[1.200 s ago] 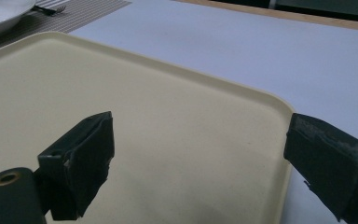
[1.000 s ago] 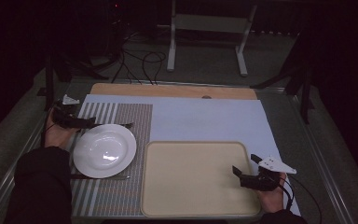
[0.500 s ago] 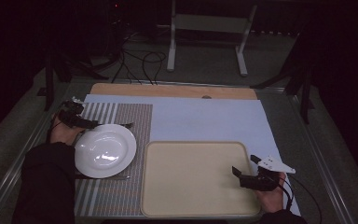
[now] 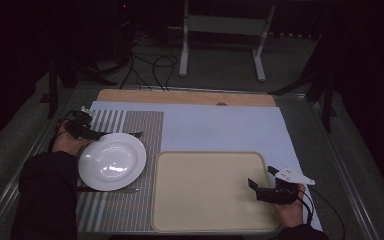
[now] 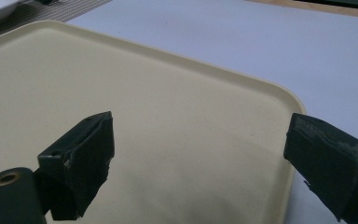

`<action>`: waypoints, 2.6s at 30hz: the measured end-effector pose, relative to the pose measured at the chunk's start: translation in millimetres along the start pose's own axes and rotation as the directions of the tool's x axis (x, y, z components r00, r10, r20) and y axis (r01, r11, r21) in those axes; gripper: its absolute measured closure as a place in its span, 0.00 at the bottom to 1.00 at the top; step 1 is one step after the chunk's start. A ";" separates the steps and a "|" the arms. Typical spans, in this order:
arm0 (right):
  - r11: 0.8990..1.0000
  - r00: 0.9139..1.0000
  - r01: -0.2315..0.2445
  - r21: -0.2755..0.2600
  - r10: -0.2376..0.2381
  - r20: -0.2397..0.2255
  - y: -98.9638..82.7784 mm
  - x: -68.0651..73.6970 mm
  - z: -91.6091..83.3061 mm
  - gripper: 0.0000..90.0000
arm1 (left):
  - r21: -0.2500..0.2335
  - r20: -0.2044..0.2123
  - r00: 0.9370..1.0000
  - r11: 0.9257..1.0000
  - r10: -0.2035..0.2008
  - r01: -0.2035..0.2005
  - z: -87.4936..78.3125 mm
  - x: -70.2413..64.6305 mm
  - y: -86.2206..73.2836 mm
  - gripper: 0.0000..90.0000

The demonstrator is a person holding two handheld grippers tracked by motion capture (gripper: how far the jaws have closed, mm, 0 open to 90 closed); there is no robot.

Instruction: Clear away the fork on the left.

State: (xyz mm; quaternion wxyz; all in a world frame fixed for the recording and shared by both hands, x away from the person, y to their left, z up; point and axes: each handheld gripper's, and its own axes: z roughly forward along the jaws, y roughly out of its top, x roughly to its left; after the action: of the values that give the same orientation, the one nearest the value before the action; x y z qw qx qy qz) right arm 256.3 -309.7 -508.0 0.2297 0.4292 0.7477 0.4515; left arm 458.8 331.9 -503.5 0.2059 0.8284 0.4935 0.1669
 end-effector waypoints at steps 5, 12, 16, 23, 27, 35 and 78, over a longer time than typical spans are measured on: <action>1.000 1.000 0.002 0.003 -0.002 -0.002 -0.1 -0.2 0.5 0.09 | -0.009 0.028 1.000 1.000 -0.006 0.006 0.7 1.2 -1.3 0.42; 1.000 1.000 0.003 0.009 -0.003 -0.004 -0.2 0.0 1.1 0.09 | 0.008 0.104 0.994 1.000 -0.028 0.027 1.8 3.6 -1.3 0.54; 1.000 1.000 0.006 0.010 -0.006 -0.003 -0.5 0.0 1.0 0.09 | 0.028 0.114 0.993 0.999 -0.023 0.019 1.1 3.2 -0.5 0.62; 1.000 1.000 0.008 0.012 -0.008 -0.003 -0.4 0.3 0.9 0.10 | 0.068 0.099 0.995 0.997 0.027 -0.034 -0.6 -4.4 4.4 0.81; 1.000 1.000 0.002 0.009 -0.002 -0.004 -0.1 0.5 0.1 0.10 | 0.069 0.083 0.996 0.997 0.016 -0.022 -1.3 -7.8 4.1 0.84; 1.000 1.000 0.009 0.006 -0.009 -0.005 0.0 0.0 -1.1 0.10 | 0.093 0.072 0.997 0.996 -0.019 0.012 -4.9 -9.0 3.5 0.84; 1.000 1.000 0.003 -0.013 -0.003 -0.017 2.4 1.7 -4.3 0.10 | -0.247 -0.039 0.996 0.966 -0.082 0.070 -86.7 -56.3 20.3 0.84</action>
State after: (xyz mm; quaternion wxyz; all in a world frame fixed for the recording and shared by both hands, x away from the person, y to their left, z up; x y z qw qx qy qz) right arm 253.3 -309.7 -503.7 0.2268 0.4227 0.7473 0.4597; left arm 406.7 288.7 -422.8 0.3010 0.7727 0.5052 0.2389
